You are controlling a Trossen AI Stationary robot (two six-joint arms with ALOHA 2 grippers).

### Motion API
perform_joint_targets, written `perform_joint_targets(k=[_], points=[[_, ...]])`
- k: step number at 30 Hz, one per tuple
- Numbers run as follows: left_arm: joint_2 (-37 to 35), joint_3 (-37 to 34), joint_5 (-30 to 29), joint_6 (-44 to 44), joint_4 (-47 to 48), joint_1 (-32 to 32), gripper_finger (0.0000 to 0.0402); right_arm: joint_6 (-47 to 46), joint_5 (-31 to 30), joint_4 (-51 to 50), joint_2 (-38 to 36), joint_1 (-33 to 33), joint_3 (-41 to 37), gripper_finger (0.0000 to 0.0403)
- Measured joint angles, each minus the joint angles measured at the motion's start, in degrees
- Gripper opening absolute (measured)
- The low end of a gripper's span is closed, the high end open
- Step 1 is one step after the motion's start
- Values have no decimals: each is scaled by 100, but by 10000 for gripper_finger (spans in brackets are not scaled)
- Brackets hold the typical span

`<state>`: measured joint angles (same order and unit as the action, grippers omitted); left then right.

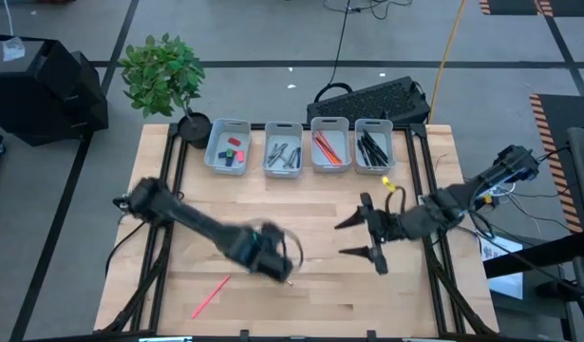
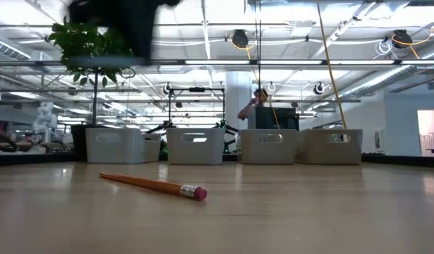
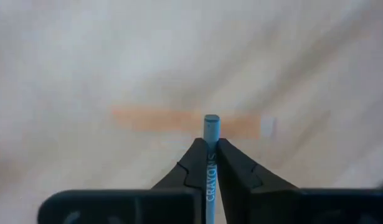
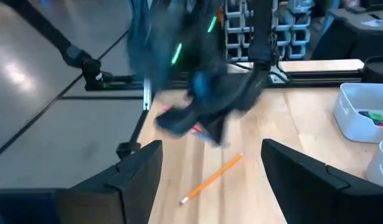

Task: Sort crayons/erasers/pens/pencils in bins
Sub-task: Put the gray crayon into the middle left gray bin

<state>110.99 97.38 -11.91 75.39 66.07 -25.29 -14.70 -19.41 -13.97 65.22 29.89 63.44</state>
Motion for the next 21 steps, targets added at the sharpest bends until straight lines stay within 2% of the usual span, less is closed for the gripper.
perform_joint_targets(k=[4,8,15,21], points=[[-630,24,-1096,-514,-55,626,41,421,920,-254,-75,-714,-1,265],[-961,17,-1460,-1217,-332,1437,48,797,1528,-722,-99,-1330,-2,265],[-1046,15,-1464,-2637,-636,2814,50,1133,1627,-1890,-98,-1886,-7,265],[-890,-61,-1424,-3745,-1152,3988,50,779,1281,-2244,-95,-2150,-7,265]])
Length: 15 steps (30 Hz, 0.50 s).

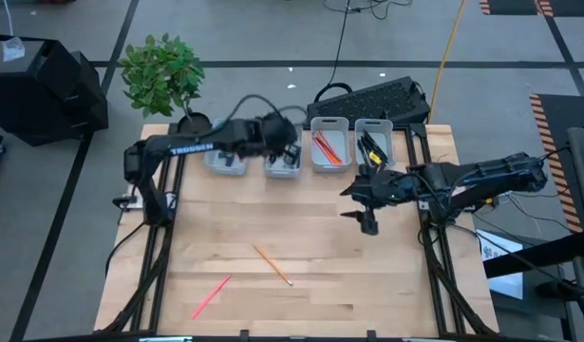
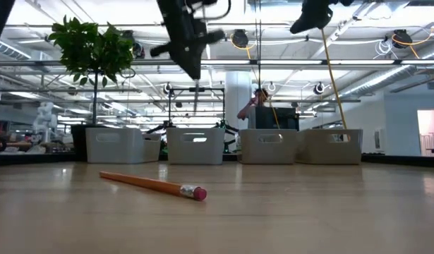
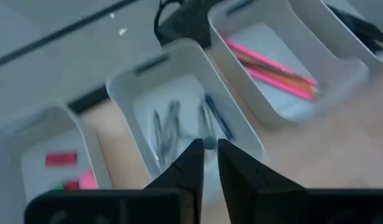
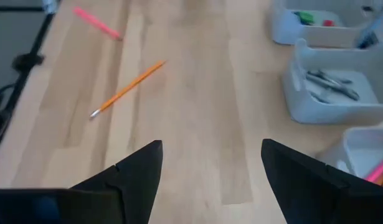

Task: Sort crayons/erasers/pens/pencils in bins
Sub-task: Put the gray crayon into the middle left gray bin, then put the orange pencil into the middle right gray bin

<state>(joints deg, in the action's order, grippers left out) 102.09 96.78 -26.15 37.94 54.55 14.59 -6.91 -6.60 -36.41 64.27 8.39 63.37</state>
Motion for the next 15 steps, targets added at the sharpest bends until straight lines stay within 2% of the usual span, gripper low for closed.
perform_joint_targets(k=[4,7,9,13,15], points=[[92,-174,72,-452,-333,649,51,-424,-116,66,2,-138,0,265],[140,-479,406,-657,-582,998,51,-881,-155,110,2,-219,0,265],[164,-679,603,-764,-976,1112,51,-1112,-407,97,2,-248,0,265],[174,-988,765,-1065,-1072,1225,51,-1261,-840,170,2,-262,0,265],[174,-1060,851,-1214,-1103,1231,51,-1356,-851,262,2,-298,0,265]])
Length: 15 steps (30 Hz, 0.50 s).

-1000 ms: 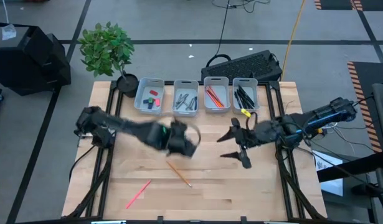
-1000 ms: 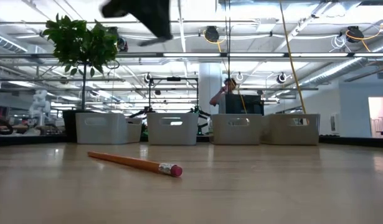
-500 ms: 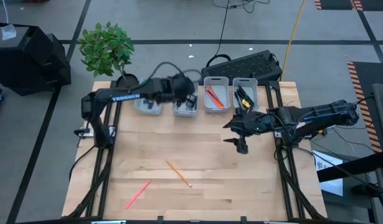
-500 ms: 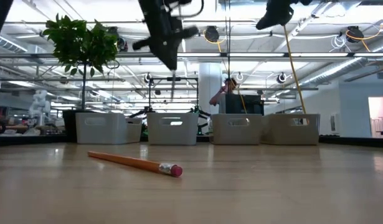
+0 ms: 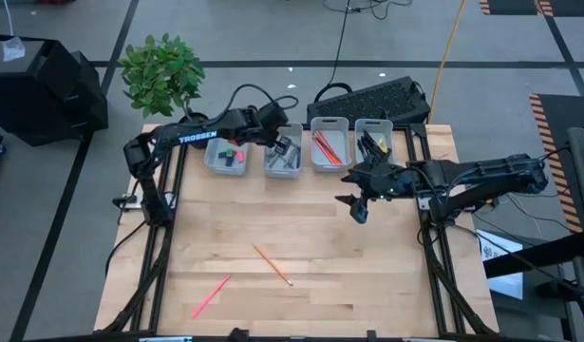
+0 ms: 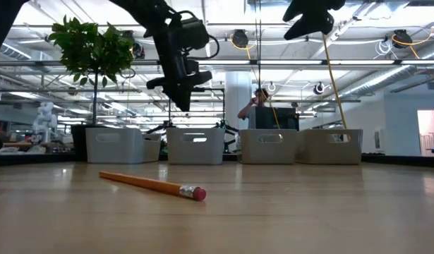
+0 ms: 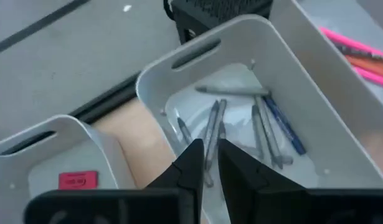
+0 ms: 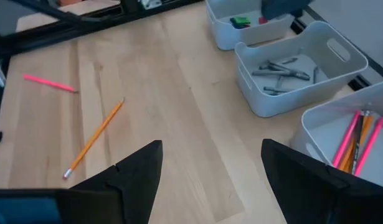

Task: Sort crayons/erasers/pens/pencils in bins
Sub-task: Put the orange pencil into the middle right gray bin

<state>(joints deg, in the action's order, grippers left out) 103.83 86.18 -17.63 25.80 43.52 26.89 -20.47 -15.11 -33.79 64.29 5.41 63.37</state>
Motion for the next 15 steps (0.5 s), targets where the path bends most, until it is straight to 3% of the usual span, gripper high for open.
perform_joint_targets(k=[9,15], points=[[-310,249,986,24,712,-483,52,36,15,12,0,-186,0,265],[-638,246,1279,1745,1670,-1569,54,508,16,11,0,-209,0,265]])
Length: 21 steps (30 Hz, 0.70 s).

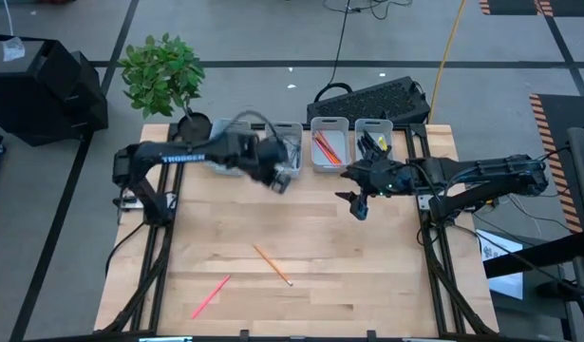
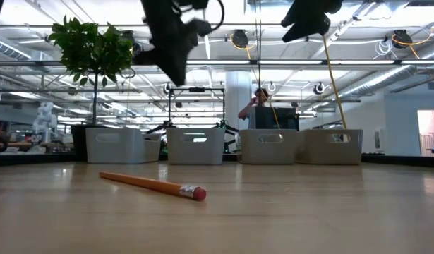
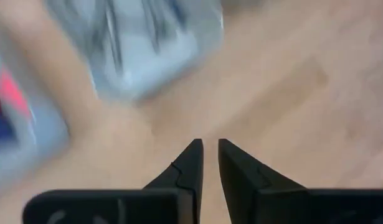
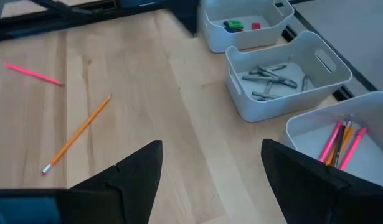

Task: Sort crayons/erasers/pens/pencils in bins
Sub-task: Put the orange pencil into the middle right gray bin

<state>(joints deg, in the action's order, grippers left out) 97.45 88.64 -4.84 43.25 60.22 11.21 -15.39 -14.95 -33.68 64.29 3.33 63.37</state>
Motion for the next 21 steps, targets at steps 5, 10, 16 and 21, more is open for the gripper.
perform_joint_targets(k=[5,10,16,21], points=[[10,-5,57,2541,717,-1143,98,288,9,-44,0,3,0,265],[212,-13,-308,5115,319,-2281,174,914,244,-110,0,3,0,265],[651,-7,-479,7767,204,-3278,217,1016,934,-192,2,56,-2,265],[1276,-11,-420,8911,303,-3658,201,1056,1076,-297,2,219,-4,265]])
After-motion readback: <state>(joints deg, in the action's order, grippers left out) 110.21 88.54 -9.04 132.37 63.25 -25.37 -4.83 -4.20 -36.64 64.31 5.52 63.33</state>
